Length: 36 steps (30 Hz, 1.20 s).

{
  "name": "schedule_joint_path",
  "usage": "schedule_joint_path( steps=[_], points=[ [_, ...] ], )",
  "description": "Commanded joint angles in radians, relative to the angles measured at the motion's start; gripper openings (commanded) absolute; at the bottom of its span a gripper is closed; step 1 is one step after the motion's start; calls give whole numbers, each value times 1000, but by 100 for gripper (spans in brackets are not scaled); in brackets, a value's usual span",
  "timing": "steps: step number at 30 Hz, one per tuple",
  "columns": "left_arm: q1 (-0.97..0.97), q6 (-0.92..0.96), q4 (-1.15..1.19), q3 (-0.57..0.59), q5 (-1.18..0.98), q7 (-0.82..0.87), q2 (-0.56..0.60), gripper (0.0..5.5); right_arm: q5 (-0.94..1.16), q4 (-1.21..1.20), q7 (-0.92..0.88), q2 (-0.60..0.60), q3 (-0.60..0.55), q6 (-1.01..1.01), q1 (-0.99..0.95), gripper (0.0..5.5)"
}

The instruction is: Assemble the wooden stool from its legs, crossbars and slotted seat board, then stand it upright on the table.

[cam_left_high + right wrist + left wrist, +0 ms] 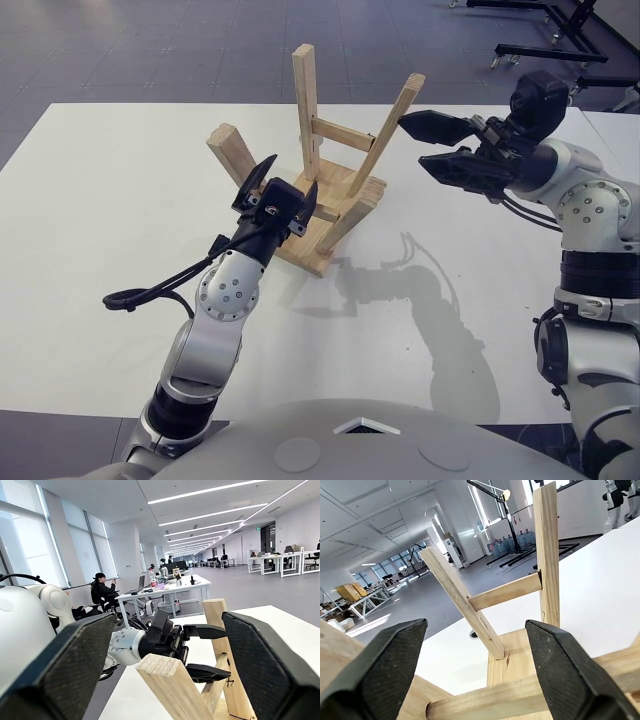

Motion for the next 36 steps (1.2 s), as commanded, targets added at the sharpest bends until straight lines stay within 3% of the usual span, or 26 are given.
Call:
schedule_joint_path(
  steps=[1,11,24,31,36],
  points=[
    [7,80,6,-28,20,-48,31,360,-12,-23,-11,-1,-1,-1,9,390],
    [6,184,5,-87,124,-123,149,360,-19,-43,-28,11,12,-12,7,390],
    [-2,130,56,-125,138,-148,137,360,-38,-21,-25,29,12,-49,-13,390],
    [-16,-149,-79,62,50,-5,35,360,-29,-32,-69,48,-49,-90,61,390],
    [-4,-271,-207,256,-146,17,-45,360,-41,-50,-78,40,-73,-111,133,390]
  ],
)
